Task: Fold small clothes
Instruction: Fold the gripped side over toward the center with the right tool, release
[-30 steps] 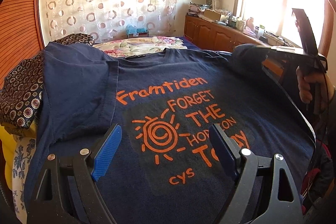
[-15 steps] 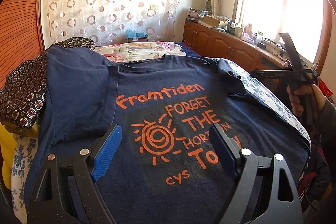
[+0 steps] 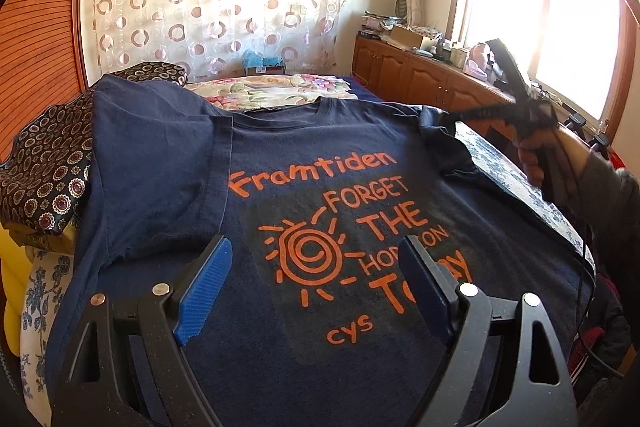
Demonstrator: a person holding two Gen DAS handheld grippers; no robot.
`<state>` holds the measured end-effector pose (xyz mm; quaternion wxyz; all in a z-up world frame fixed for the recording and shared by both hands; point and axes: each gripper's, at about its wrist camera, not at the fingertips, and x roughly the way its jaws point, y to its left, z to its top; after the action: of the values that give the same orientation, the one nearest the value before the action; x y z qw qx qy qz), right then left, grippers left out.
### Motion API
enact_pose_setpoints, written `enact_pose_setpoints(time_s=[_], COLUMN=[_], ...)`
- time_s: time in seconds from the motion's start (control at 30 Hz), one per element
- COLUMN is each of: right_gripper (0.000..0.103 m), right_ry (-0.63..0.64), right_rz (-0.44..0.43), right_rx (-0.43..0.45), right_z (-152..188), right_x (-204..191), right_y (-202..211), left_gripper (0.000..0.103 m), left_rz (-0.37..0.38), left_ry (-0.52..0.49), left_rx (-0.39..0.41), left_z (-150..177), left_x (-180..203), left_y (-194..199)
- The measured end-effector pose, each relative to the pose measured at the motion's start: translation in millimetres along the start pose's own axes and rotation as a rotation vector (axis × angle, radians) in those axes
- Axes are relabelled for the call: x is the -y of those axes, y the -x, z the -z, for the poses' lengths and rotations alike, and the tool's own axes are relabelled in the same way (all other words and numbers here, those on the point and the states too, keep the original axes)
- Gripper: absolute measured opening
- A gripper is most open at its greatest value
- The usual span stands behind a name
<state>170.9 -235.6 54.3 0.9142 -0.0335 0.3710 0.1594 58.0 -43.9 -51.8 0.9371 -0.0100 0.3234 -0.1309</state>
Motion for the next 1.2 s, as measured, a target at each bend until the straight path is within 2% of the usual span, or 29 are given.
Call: enact_pose_setpoints(time_s=[0.2,0.37,0.43,0.47,0.53,0.57,0.6,0.7,0.83,1.0,1.03,1.1,1.17,1.2], right_gripper=[0.004,0.004,0.004,0.007,0.029,0.048,0.050,0.050,0.050,0.049,0.046,0.027,0.005,0.005], right_ry=[0.078,0.169,0.200,0.210,0.219,0.214,0.206,0.210,0.226,0.283,0.298,0.317,0.316,0.319], right_rz=[-0.053,-0.109,-0.092,-0.080,-0.032,-0.015,-0.016,-0.050,-0.084,-0.091,-0.065,-0.018,-0.041,-0.038], right_rx=[0.080,0.085,0.082,0.081,0.067,0.065,0.068,0.052,-0.019,-0.086,-0.094,-0.104,-0.091,-0.085], right_z=[-29,-43,-48,-49,-47,-45,-40,-25,3,33,37,41,39,38], right_x=[-39,-89,-102,-107,-112,-113,-111,-110,-117,-129,-130,-131,-129,-128], right_y=[22,34,28,26,22,24,28,34,37,35,32,27,29,31], left_gripper=[0.086,0.086,0.086,0.086,0.086,0.086,0.086,0.086,0.086,0.086,0.086,0.086,0.086,0.086], left_rz=[-0.002,-0.003,-0.003,-0.004,-0.006,-0.005,-0.004,-0.002,0.001,-0.001,-0.003,-0.005,-0.010,-0.012], left_ry=[0.018,0.028,0.032,0.033,0.035,0.037,0.038,0.044,0.049,0.047,0.046,0.046,0.046,0.047], left_rx=[0.004,0.006,0.006,0.005,0.005,0.007,0.008,0.013,0.013,0.009,0.006,0.005,0.004,0.005], left_z=[2,3,4,5,4,5,5,5,5,5,5,4,4,4], left_x=[-5,-10,-12,-13,-13,-14,-15,-16,-16,-16,-16,-16,-17,-17], left_y=[2,3,3,3,3,3,4,4,4,4,3,2,2,3])
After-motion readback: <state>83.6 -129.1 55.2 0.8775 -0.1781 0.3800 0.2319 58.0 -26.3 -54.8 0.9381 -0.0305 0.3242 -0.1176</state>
